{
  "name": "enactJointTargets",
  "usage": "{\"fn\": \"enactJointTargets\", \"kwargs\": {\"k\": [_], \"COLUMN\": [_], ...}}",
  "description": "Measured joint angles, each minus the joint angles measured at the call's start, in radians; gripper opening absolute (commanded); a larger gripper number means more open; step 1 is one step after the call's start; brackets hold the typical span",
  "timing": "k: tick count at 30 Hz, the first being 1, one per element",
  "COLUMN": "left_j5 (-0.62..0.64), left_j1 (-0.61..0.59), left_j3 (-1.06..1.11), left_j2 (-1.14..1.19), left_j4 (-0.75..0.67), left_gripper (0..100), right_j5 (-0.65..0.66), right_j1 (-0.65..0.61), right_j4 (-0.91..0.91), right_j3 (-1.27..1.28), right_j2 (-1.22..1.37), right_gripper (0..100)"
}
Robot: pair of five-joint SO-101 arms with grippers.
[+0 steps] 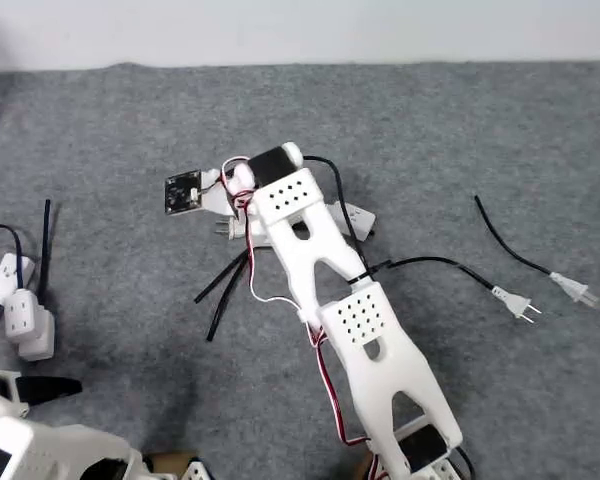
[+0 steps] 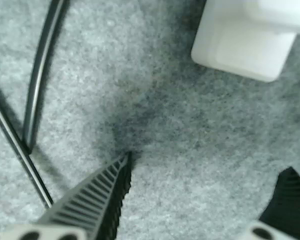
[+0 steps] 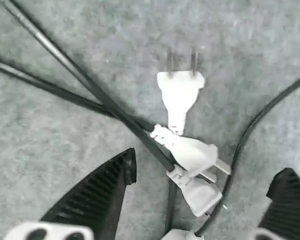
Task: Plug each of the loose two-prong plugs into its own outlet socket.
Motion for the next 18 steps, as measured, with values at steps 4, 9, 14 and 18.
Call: {"fn": "enactJointTargets", "kwargs": {"k": [4,9,14,18], "left_j5": [-0.002,-0.002,-0.002,-0.002], "left_j1": [0.0,0.0,0.0,0.0], "left_j3": [0.0,0.0,0.0,0.0], "left_j2": [0.0,0.0,0.0,0.0], "left_j4": [0.0,0.0,0.0,0.0], "left_gripper": [43,43,43,43], "right_j5": [0.034,0.038,0.069,0.092], "right_j1": [0.006,0.011,0.018,0.031], "right_j4": [0.0,0.0,0.0,0.0], "right_j3": [0.032,-0.008,-0.023,-0.026], "right_j2": [0.075,0.095,0.095,0.095], "right_gripper": [32.1,22.2,3.8,1.6]}}
